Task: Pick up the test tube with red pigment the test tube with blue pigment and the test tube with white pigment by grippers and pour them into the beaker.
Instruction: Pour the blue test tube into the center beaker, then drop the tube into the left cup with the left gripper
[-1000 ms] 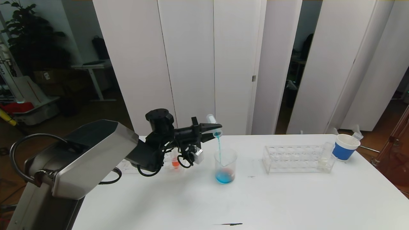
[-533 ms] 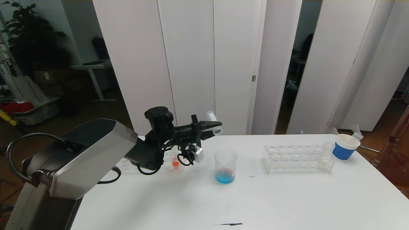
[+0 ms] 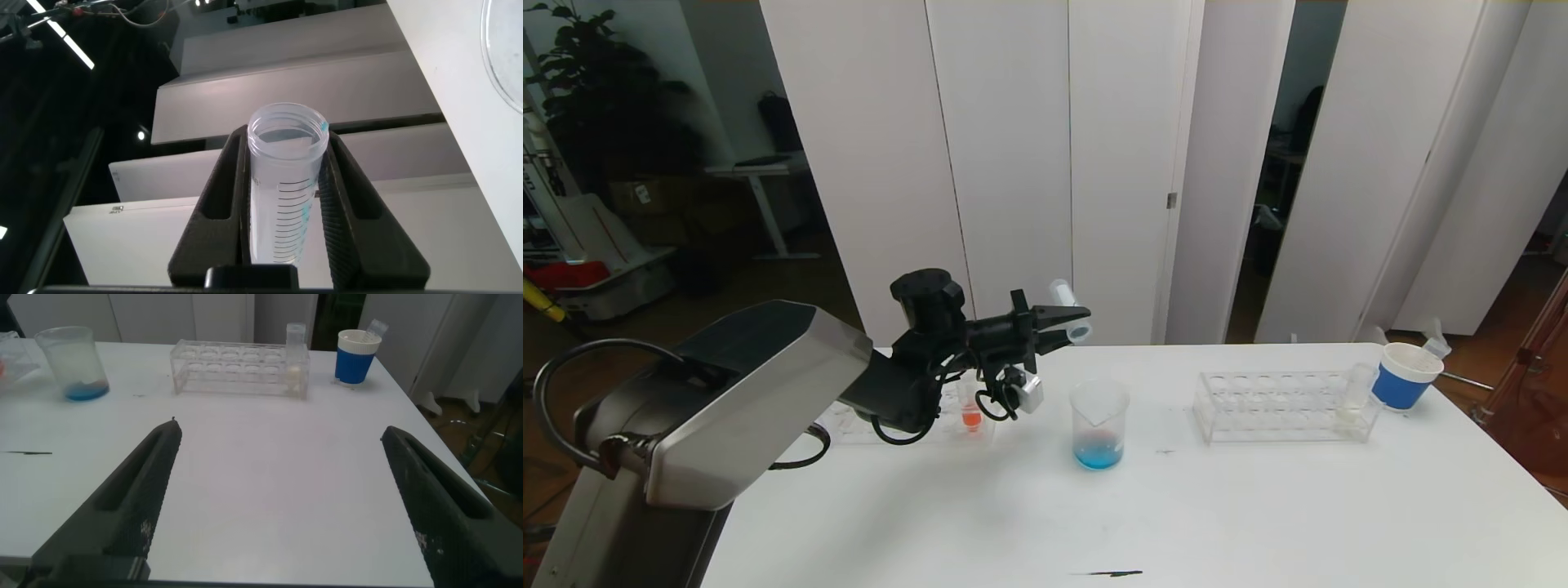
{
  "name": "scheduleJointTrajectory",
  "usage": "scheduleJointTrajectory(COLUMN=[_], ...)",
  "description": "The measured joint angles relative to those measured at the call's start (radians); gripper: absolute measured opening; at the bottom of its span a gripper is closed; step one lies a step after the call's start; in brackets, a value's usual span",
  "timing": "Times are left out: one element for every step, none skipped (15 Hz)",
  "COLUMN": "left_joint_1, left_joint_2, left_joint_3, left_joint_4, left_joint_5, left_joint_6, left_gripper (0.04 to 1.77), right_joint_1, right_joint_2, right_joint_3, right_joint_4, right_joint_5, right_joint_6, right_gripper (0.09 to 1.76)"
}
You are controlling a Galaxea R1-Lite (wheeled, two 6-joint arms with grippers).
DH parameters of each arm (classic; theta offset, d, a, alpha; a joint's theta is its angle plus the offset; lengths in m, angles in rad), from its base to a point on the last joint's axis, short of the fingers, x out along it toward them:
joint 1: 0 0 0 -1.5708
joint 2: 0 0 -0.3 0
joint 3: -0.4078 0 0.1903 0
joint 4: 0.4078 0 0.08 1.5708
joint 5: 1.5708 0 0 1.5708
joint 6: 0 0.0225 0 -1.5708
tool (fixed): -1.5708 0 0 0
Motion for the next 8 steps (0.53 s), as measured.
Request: scheduleJointTrajectory(left_joint_1=[0.000,0.000,0.000,0.001,0.001,0.000,0.000,0.001], left_joint_2=[0.000,-0.001,-0.001,-0.002,-0.004,-0.007,-0.013,-0.021], left_joint_3=[0.000,0.000,0.002,0.006,0.013,0.020,0.025,0.027], left_joint_4=[0.002,0.007,0.016,0.041,0.063,0.084,0.108,0.146], left_joint_5=[0.000,0.001,0.001,0.003,0.004,0.007,0.011,0.015], left_joint_6=[0.000,-0.001,-0.006,-0.019,-0.044,-0.085,-0.118,-0.144], left_gripper=[0.57,0.57,0.57,0.57,0.57,0.57,0.57,0.57], right_joint_1=[0.000,0.000,0.000,0.000,0.000,0.000,0.000,0.000], right_joint_2=[0.000,0.000,0.000,0.000,0.000,0.000,0.000,0.000], right_joint_3=[0.000,0.000,0.000,0.000,0.000,0.000,0.000,0.000], right_joint_4=[0.000,0.000,0.000,0.000,0.000,0.000,0.000,0.000], right_joint_5=[0.000,0.000,0.000,0.000,0.000,0.000,0.000,0.000], right_joint_6=[0.000,0.000,0.000,0.000,0.000,0.000,0.000,0.000], right_gripper=[1.75,1.75,1.75,1.75,1.75,1.75,1.75,1.75])
